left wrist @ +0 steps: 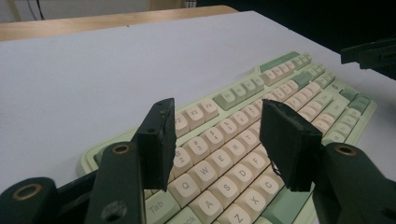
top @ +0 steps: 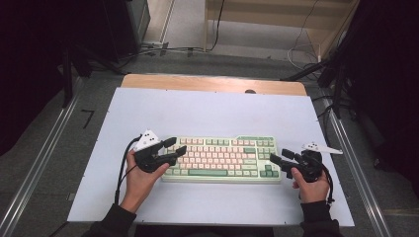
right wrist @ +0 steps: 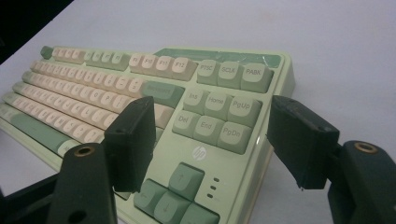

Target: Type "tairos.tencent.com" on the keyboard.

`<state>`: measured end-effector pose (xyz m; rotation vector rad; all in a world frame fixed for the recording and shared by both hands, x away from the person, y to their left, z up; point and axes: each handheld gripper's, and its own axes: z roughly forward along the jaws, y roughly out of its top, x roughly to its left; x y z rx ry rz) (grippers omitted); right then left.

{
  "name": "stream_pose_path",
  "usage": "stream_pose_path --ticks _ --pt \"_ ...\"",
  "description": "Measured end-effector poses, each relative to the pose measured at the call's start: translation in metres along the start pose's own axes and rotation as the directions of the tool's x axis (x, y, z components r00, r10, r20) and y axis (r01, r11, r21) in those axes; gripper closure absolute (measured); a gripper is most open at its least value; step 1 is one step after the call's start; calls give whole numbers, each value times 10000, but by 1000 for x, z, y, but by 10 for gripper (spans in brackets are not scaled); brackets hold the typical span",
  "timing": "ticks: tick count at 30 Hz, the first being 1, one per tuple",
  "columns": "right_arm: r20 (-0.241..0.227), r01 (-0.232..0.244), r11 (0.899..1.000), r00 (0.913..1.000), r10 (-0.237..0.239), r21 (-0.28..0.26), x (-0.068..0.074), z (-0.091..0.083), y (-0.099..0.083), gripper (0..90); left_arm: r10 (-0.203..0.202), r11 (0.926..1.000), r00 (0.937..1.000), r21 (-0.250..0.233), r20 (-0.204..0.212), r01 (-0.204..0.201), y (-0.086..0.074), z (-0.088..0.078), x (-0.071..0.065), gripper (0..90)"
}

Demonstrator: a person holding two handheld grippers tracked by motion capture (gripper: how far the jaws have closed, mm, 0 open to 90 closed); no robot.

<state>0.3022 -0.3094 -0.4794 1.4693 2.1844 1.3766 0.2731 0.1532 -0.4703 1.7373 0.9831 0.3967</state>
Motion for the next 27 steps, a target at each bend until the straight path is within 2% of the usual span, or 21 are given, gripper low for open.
stream_pose_path --ticks 5,14,18,27 --pt "-1 -9 10000 10000 9 -16 0 0 0 310 -8 10000 10000 -6 50 8 -1 1 -1 413" --pt "-36 23 10000 10000 -23 -40 0 -1 1 309 -142 9999 9998 35 146 141 -4 0 -3 387" --pt "-60 32 10000 10000 -32 -49 1 -1 1 309 -322 9994 9992 116 251 319 -5 0 -3 380" --pt "-128 91 9999 9999 -92 -67 3 0 1 309 -254 9996 9995 149 213 251 -7 1 -4 366"
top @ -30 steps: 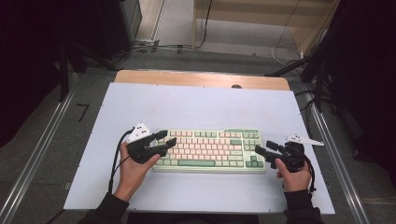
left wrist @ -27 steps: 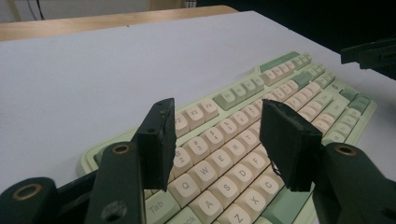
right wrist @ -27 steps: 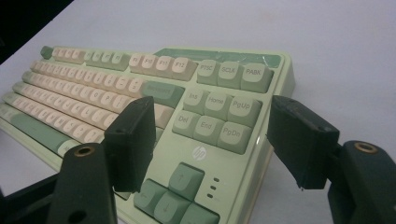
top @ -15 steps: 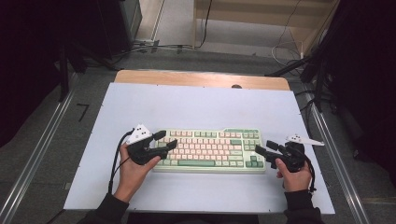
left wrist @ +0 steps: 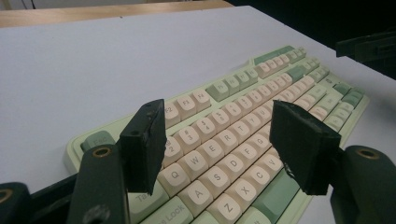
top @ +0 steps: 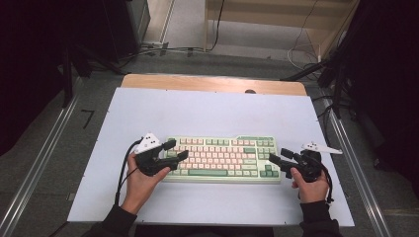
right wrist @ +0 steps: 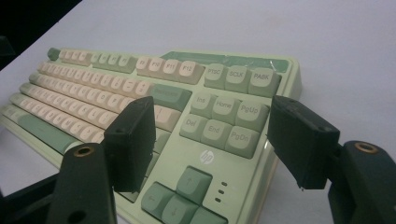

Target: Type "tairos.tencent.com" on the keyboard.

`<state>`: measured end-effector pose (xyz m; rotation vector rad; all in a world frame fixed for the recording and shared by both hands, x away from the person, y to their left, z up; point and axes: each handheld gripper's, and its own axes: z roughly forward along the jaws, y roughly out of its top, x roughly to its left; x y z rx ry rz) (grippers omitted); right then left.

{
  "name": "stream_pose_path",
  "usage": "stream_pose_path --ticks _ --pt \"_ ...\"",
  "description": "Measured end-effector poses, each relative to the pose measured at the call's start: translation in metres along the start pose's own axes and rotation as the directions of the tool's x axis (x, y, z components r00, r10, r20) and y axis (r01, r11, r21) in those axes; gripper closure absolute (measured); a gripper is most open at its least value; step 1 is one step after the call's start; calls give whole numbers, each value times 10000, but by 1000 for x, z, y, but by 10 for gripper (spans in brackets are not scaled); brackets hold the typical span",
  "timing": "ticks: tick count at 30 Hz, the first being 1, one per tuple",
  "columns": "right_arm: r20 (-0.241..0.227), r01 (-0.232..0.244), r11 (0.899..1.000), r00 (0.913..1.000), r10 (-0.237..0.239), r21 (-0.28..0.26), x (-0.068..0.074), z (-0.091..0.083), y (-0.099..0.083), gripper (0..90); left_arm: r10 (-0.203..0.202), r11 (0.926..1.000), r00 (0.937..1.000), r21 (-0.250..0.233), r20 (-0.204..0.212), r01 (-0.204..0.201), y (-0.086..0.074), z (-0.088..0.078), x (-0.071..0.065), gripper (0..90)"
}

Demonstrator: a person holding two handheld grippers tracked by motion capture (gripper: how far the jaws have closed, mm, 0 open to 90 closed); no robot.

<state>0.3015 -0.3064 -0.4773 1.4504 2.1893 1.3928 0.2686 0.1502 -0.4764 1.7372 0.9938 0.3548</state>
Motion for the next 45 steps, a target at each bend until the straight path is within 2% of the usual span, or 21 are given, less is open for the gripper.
stream_pose_path --ticks 7,11,14,18,21,27,31,33,37,45 --pt "-266 222 9997 9994 -223 -38 11 4 5 324 85 9998 9999 -156 -108 -86 -2 1 -1 336" --pt "-538 547 9985 9970 -548 -27 24 13 10 382 57 9997 9999 -218 -128 -59 -3 3 -1 310" --pt "-787 765 9971 9940 -762 8 34 22 15 481 60 9994 9999 -355 -92 -63 -3 4 -2 284" --pt "-1002 1234 9923 9874 -1222 56 49 36 20 727 -109 9989 9999 -465 90 113 -4 3 -2 277" --pt "-1230 1693 9855 9783 -1667 109 65 48 23 873 -164 9985 9998 -520 134 171 -4 3 -3 279" --pt "-1698 2364 9699 9597 -2238 583 93 77 25 874 -120 9983 9999 -575 47 123 -5 2 -3 283" --pt "-1634 2728 9556 9535 -2531 1118 107 96 24 874 -101 9985 9999 -539 23 102 -5 2 -2 286" --pt "-1446 2949 9458 9503 -2756 1357 111 103 23 874 -116 9985 9999 -526 -2 116 -6 1 -2 290" --pt "-1345 2886 9444 9537 -2690 1577 111 111 23 874 -128 9984 9999 -547 -7 128 -6 1 -2 292" --pt "-1367 2844 9455 9547 -2643 1585 111 113 24 874 -99 9986 9999 -524 -35 97 -7 2 -3 297"
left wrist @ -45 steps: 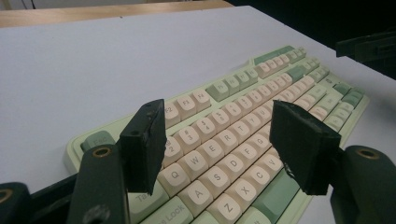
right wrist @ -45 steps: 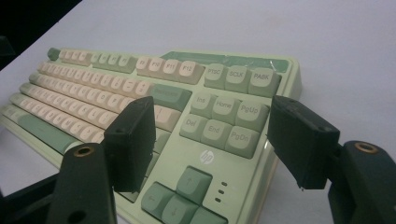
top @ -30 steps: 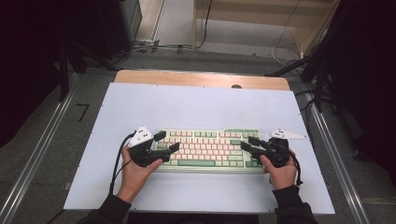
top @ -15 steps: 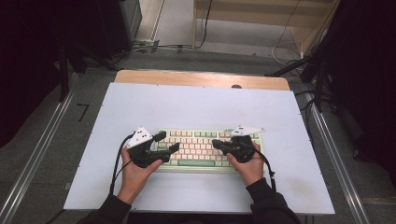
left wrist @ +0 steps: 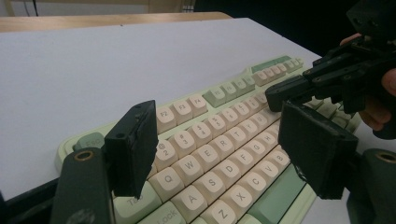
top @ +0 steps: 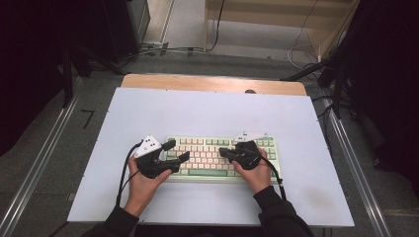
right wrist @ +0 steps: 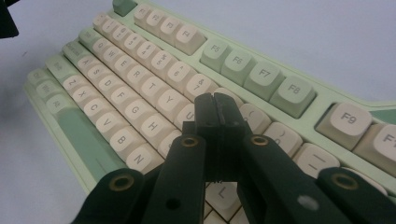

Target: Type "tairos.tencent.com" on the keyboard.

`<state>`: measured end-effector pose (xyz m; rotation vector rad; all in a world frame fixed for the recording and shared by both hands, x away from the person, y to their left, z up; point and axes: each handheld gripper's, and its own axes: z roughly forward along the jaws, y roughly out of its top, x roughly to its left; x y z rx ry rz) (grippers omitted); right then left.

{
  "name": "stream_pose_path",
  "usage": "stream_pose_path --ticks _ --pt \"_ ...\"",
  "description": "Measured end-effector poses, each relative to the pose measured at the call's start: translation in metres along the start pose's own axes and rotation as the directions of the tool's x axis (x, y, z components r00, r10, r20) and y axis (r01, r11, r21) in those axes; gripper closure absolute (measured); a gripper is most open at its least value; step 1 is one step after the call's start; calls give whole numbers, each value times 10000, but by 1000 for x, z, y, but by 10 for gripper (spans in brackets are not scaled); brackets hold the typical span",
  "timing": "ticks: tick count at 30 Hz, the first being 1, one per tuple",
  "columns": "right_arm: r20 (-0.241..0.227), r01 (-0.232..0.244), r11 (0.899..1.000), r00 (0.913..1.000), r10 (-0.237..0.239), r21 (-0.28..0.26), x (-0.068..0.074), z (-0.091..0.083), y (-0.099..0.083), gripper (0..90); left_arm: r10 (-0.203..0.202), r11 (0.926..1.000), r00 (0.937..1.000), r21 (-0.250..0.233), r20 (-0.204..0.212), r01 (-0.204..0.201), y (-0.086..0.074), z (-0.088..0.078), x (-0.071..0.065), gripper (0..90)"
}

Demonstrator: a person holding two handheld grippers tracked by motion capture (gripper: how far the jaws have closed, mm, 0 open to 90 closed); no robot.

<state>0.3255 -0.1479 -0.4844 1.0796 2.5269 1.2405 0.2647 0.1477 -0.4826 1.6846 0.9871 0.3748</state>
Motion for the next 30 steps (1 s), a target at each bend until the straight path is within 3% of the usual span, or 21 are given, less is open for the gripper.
stream_pose_path --ticks 9,16,20,23,25,30 --pt "193 171 9993 9997 -178 327 3 5 -1 874 0 10000 10000 36 -54 0 0 -1 0 298" --pt "-180 -83 9984 9998 72 -567 1 -14 5 836 9 10000 10000 -8 -80 -9 0 -2 0 298" --pt "-394 -344 9958 9987 311 -851 -4 -21 6 703 44 10000 9999 41 -90 -44 -1 -1 -1 298" --pt "-376 -574 9933 9978 539 -1003 -7 -24 7 531 49 10000 9999 -55 -102 -49 0 -2 -1 298" --pt "-381 -651 9928 9974 615 -1006 -7 -25 6 461 28 10000 10000 -88 -91 -29 0 -2 -1 298" --pt "-330 -824 9896 9963 790 -1175 -9 -29 7 394 36 10000 9999 8 -137 -36 -1 -1 -1 298"
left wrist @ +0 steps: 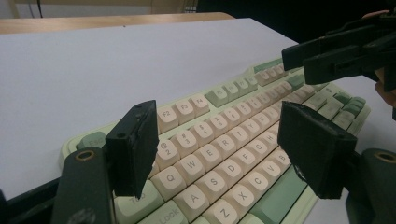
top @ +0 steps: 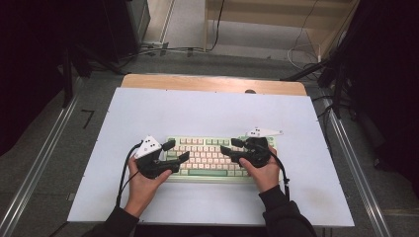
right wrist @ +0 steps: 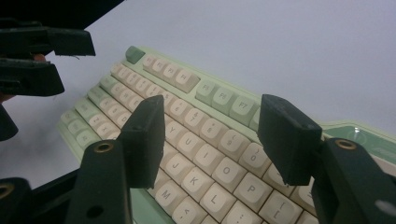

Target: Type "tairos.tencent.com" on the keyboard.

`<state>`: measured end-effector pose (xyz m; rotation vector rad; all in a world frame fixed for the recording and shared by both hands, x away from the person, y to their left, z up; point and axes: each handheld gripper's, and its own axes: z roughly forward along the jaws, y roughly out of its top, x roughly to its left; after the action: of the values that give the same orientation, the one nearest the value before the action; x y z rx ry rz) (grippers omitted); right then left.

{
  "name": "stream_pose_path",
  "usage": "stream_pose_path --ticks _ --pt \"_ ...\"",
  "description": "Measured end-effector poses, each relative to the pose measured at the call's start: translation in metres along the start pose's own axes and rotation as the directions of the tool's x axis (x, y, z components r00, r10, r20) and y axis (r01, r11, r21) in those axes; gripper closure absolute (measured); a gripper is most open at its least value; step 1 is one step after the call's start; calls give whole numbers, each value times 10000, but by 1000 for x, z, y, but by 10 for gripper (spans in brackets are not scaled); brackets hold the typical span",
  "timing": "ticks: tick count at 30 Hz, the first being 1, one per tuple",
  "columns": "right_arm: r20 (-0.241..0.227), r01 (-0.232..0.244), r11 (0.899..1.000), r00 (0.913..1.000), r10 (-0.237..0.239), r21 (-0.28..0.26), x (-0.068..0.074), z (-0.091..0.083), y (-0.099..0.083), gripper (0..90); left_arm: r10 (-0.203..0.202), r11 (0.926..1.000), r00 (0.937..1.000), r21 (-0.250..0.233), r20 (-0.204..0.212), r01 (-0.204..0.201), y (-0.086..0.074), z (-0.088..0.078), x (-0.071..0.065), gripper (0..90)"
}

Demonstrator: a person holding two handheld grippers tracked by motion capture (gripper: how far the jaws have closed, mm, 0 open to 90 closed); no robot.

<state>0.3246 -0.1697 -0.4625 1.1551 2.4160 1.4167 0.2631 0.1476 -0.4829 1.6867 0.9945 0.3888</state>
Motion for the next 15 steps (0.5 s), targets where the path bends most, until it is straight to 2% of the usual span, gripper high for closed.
stream_pose_path --ticks 15 --pt "67 -57 9999 10000 58 -111 -1 -4 1 367 -127 9999 9999 -75 -52 126 -1 -2 0 298"
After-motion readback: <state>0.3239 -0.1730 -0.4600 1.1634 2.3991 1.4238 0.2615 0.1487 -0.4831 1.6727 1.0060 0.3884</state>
